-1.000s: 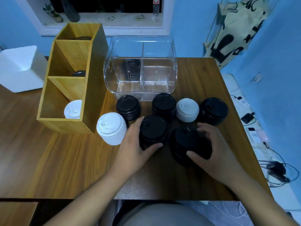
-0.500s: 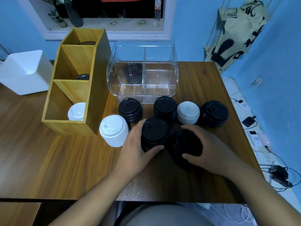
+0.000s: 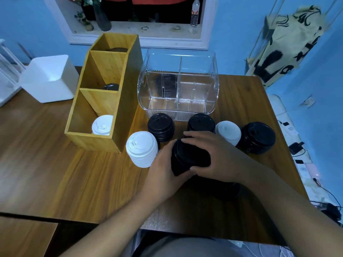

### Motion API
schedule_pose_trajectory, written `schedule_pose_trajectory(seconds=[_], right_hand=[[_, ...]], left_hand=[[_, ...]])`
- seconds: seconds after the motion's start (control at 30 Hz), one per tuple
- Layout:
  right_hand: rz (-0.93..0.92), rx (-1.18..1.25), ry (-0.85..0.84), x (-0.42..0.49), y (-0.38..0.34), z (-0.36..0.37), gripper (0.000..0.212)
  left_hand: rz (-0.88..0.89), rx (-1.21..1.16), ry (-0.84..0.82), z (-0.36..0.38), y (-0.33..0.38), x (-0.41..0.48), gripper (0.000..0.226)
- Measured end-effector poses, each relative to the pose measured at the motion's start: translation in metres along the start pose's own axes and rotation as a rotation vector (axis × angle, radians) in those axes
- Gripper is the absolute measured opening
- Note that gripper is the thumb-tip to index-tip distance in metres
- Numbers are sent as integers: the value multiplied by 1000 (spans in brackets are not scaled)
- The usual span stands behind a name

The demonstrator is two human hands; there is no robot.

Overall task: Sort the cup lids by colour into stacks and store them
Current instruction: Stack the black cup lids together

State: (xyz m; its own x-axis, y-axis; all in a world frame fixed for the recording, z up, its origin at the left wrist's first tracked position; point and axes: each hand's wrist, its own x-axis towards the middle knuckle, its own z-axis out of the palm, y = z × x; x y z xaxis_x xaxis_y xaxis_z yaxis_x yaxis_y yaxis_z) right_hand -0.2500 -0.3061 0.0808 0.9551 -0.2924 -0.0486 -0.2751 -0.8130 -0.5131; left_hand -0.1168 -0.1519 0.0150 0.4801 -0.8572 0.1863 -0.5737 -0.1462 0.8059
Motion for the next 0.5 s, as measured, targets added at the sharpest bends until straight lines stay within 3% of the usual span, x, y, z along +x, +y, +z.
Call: schedule_pose_trajectory(seconds=[0.2, 0.5], right_hand=[[59, 62, 36, 6, -7, 10, 67], [83, -11, 28, 9, -19, 12, 72]], left_hand=[[-43, 16, 9, 1, -4, -1, 98], [13, -3, -3, 0, -2, -1, 93]])
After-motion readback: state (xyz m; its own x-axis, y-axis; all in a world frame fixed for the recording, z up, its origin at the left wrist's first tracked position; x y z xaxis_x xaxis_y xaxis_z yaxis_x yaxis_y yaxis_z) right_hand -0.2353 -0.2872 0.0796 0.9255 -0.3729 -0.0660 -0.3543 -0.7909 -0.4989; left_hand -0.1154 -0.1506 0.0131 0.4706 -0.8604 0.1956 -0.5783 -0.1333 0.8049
